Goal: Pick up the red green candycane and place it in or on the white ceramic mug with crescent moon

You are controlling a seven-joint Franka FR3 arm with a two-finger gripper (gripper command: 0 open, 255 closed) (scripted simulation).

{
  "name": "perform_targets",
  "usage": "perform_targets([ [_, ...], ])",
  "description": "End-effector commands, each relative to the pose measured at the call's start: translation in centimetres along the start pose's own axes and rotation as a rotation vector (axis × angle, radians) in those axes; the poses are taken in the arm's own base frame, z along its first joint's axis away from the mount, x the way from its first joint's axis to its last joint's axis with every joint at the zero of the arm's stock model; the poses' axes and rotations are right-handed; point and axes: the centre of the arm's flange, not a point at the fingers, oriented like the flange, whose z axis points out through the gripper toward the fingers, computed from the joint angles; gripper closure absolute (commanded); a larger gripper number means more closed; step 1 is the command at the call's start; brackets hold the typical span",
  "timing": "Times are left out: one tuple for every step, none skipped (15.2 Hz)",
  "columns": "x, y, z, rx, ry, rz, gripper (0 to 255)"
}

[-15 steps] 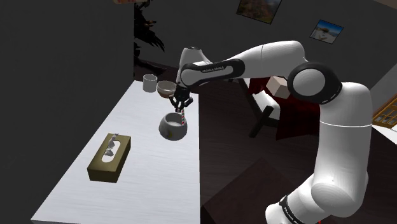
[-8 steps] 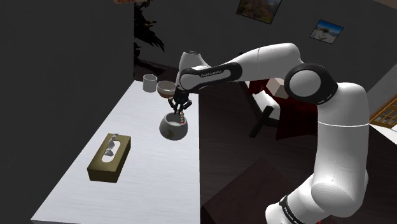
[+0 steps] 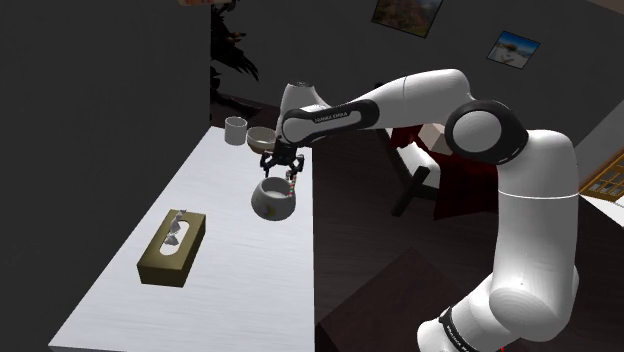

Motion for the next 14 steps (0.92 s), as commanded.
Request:
perform_targets([
  [0.0,0.0,0.1,-0.001,-0.001,0.000,0],
  [-0.2,0.1,0.1,-0.001,-0.001,0.000,0],
  [-0.2,0.0,-1.2,-0.001,-0.001,0.000,0],
  [-0.2,0.0,-2.5,-0.001,-0.001,0.000,0],
  [-0.2,0.0,-3.9,-0.001,-0.001,0.000,0],
  [-0.2,0.0,-4.9,-0.001,-0.001,0.000,0],
  [-0.2,0.0,-4.9,-0.001,-0.001,0.000,0],
  [-0.2,0.0,-4.9,-0.001,-0.001,0.000,0],
  [-0.2,0.0,-4.9,-0.001,-0.001,0.000,0],
  [-0.2,0.0,-4.9,-0.001,-0.001,0.000,0],
  [-0.2,0.0,-4.9,-0.001,-0.001,0.000,0],
  [-0.2,0.0,-4.9,-0.001,-0.001,0.000,0],
  [-0.2,0.0,-4.9,-0.001,-0.001,0.000,0],
  [-0.2,0.0,-4.9,-0.001,-0.001,0.000,0],
])
